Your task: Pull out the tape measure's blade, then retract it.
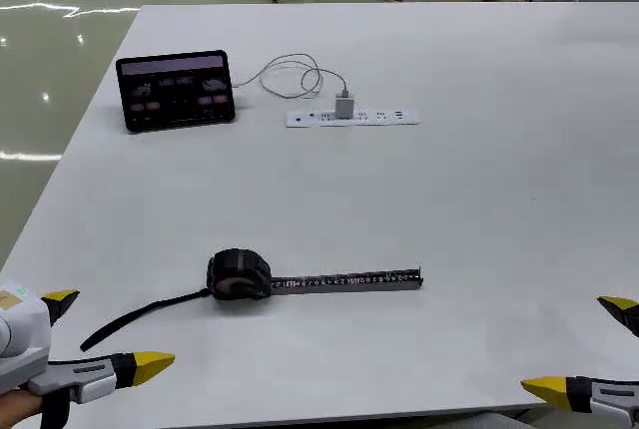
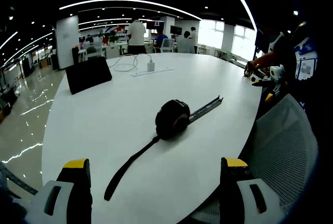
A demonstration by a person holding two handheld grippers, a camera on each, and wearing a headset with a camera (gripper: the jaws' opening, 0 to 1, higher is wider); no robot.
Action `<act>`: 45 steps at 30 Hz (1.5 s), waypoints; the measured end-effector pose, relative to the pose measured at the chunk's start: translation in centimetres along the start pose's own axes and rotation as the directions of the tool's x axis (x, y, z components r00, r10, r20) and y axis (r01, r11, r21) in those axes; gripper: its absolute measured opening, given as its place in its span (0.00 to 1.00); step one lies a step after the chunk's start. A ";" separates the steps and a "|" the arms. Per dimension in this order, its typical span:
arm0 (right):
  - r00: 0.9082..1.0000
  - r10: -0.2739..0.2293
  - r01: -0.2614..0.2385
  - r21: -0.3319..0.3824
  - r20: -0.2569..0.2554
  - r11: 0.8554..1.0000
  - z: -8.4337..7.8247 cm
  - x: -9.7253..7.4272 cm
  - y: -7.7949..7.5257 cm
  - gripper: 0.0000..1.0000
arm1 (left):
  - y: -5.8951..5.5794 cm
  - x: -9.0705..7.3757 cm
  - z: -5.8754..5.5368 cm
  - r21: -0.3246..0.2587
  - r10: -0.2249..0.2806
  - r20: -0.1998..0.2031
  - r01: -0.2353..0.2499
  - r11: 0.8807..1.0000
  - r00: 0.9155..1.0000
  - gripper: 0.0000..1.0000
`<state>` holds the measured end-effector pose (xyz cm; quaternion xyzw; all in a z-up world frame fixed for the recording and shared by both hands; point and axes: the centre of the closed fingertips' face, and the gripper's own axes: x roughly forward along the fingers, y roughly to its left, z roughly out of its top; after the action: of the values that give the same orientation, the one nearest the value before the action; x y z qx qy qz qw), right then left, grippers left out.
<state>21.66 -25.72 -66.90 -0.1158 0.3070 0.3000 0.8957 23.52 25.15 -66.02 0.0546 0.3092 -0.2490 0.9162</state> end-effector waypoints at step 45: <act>0.995 0.067 -0.074 -0.086 -0.081 0.994 1.2 2.4 0.4 1.00 | -2.2 4.8 1.4 0.018 -0.045 -0.043 0.046 0.999 0.998 1.00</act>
<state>23.54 -23.74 -67.44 -0.1561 0.3319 0.3400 0.8660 26.46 20.85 -67.65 0.0616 0.3274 -0.2716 0.9029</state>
